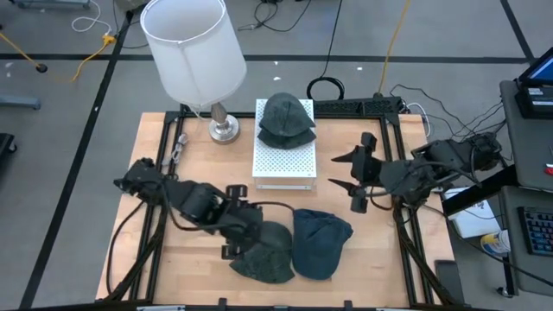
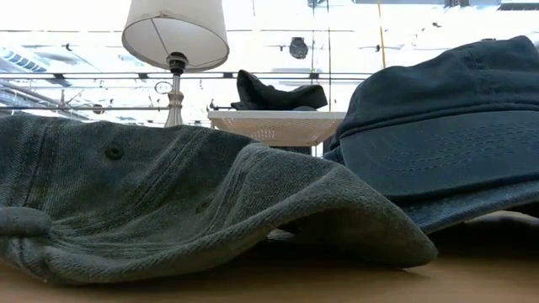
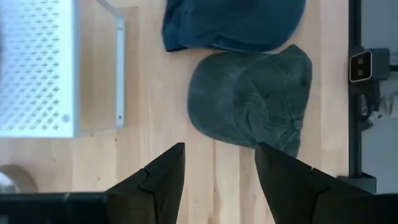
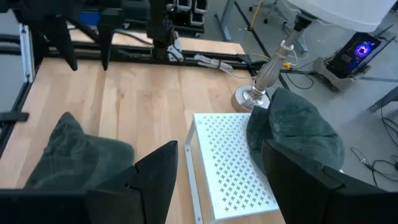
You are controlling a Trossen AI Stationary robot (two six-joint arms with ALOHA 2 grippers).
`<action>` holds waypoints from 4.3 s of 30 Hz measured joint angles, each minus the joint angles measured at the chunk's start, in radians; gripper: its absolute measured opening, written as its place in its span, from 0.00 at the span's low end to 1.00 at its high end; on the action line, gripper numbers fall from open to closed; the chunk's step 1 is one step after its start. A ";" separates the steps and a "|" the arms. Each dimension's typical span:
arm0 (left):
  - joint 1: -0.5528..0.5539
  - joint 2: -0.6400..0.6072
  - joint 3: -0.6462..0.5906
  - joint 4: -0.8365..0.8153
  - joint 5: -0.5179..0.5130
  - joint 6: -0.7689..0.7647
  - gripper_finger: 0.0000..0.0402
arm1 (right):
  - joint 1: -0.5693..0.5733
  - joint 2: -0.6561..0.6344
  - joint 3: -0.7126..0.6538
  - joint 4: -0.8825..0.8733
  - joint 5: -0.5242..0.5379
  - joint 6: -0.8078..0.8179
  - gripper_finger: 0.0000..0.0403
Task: Pick & Place hat
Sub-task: Stack the black cap on top of the other black caps on the shelf
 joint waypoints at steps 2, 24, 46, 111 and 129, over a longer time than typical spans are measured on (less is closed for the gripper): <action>0.021 0.017 0.000 0.012 0.048 0.033 0.50 | 0.014 -0.007 0.000 -0.027 0.000 0.003 0.56; 0.303 0.052 -0.244 0.337 0.524 0.427 0.50 | 0.107 -0.200 0.000 -0.055 0.004 0.079 0.56; 0.468 0.052 -0.607 0.621 0.689 0.617 0.50 | 0.106 -0.254 0.000 -0.078 0.004 0.068 0.56; 0.401 0.148 -0.768 0.740 0.904 0.444 0.02 | 0.105 -0.251 0.000 -0.085 0.061 0.023 0.56; 0.450 -0.098 -0.768 0.676 1.037 0.329 0.00 | 0.105 -0.251 0.000 -0.085 0.057 -0.117 0.56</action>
